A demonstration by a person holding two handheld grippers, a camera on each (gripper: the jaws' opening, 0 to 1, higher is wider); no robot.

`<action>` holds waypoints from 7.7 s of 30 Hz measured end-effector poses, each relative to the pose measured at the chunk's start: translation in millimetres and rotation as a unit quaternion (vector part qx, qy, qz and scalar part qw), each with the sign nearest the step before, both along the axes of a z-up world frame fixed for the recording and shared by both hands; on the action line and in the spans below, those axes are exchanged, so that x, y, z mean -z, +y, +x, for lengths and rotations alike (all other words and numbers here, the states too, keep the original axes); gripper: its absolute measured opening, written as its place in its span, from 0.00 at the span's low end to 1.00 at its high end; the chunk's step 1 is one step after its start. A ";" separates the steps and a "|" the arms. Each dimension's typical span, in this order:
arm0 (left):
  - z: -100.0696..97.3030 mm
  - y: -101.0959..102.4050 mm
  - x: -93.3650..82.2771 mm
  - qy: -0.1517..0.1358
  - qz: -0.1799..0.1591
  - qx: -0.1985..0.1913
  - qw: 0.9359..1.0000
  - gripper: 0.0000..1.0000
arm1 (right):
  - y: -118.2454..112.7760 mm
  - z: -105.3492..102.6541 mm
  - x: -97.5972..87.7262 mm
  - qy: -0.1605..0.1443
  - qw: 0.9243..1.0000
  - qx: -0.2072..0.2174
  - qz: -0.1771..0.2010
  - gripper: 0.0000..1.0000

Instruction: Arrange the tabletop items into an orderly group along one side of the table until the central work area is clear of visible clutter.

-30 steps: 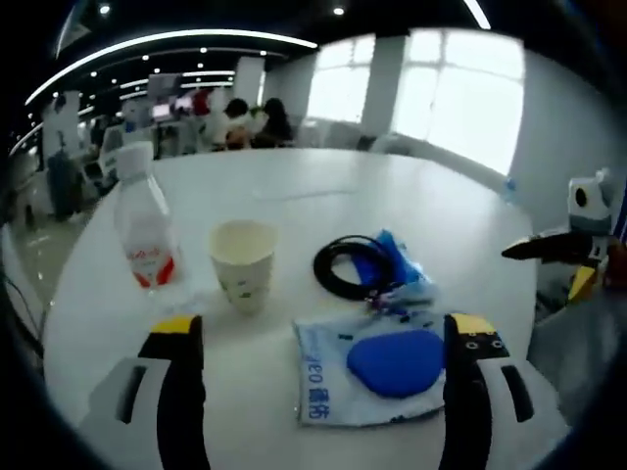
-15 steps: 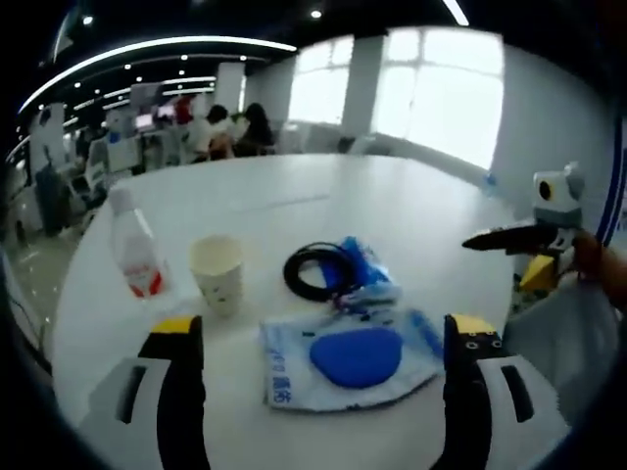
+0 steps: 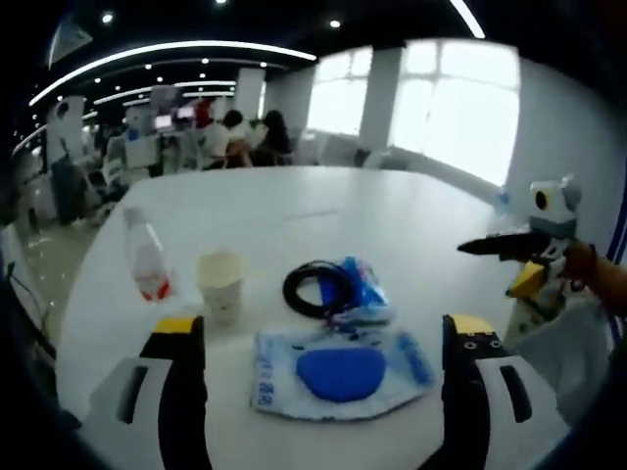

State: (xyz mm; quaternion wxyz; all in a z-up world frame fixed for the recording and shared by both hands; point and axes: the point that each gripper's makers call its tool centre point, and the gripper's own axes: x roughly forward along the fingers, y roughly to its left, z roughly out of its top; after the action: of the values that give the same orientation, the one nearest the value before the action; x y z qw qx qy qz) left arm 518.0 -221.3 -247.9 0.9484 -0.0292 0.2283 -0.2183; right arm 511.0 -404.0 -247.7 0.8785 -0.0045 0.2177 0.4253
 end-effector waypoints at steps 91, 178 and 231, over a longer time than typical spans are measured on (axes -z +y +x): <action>125.3 -28.8 120.8 0.129 -0.045 -0.142 0.980 0.02 | 22.8 155.1 140.6 -0.004 0.992 -0.037 -0.124 0.20; 15.4 -121.2 -11.5 0.019 -0.038 0.100 0.994 0.00 | -186.2 189.4 109.7 0.130 0.884 0.448 -0.008 0.02; -0.2 -124.3 -17.7 0.019 -0.049 0.119 0.991 0.00 | -171.8 160.7 72.2 0.076 0.927 0.365 -0.030 0.65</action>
State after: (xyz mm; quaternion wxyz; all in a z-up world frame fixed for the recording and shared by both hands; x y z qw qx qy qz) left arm 517.7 -345.6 -230.2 0.9085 -0.0528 0.2371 -0.3401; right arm 671.7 -575.7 -319.9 0.9532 0.0810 0.2835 0.0676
